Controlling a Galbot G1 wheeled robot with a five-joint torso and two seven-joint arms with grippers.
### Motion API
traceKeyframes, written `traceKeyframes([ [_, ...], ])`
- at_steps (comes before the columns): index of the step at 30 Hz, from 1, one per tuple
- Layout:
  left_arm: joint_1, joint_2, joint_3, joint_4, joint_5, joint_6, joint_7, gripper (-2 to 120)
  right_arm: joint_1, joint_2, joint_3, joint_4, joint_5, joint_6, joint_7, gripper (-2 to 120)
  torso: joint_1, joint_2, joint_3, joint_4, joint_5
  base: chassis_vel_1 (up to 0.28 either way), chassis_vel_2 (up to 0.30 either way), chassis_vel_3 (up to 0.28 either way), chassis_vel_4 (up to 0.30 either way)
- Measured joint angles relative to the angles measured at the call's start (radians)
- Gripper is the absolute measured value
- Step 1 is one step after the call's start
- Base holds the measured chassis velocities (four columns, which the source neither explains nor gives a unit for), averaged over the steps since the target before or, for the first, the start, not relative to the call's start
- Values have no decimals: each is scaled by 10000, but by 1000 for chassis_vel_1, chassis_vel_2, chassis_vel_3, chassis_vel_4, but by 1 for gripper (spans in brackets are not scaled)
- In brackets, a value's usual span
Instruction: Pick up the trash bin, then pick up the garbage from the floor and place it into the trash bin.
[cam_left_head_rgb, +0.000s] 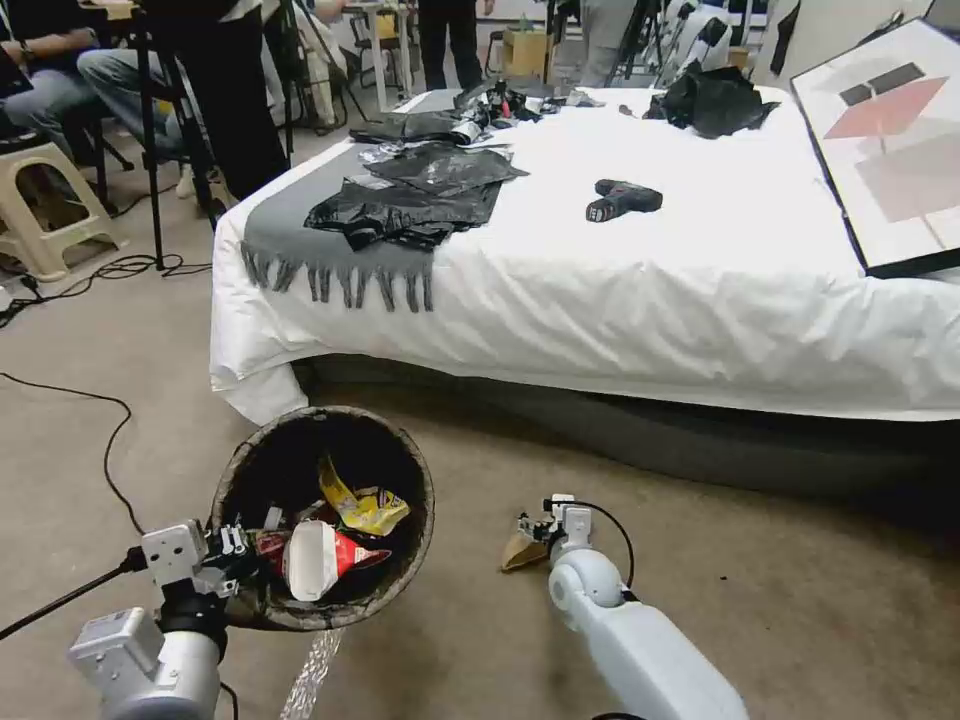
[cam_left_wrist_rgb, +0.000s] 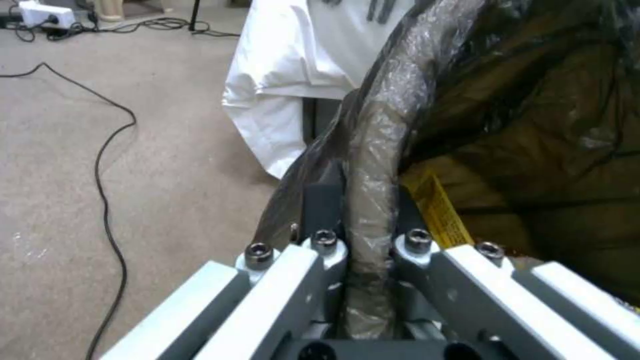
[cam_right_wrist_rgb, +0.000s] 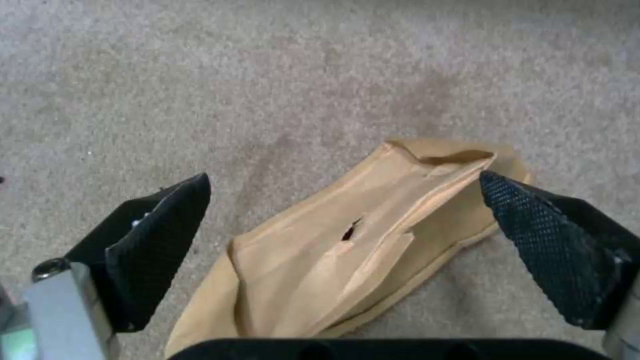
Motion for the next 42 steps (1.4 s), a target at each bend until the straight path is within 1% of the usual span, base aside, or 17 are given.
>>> traceKeyframes([
  [6, -13, 0, 10, 1, 0, -4, 0, 3, 78, 270, 122, -363, 55, 165, 331, 100, 0, 0, 0, 0, 1, 0, 0, 0, 0],
  [17, -44, 6, 25, 0, -8, -5, 13, 3, 14, 280, 156, -459, 161, 356, 584, 100, 0, 0, 0, 1, 3, 0, 0, 0, 0],
  [25, -69, -2, 35, 0, -12, -6, 21, 3, -200, 119, 43, -18, 100, 456, 776, 100, 0, 0, 0, 1, 3, 0, 0, 0, 0],
  [29, -76, -1, 44, 0, -14, -6, 27, 3, -204, 99, 51, -41, 119, 460, 789, 100, 0, 0, 0, 1, 3, 0, 0, 0, 0],
  [42, -52, 43, 23, 1, -23, -34, 29, 3, -4, 324, 218, -984, 590, 708, 710, 100, 0, 0, 0, 1, 3, 0, 0, 0, 0],
])
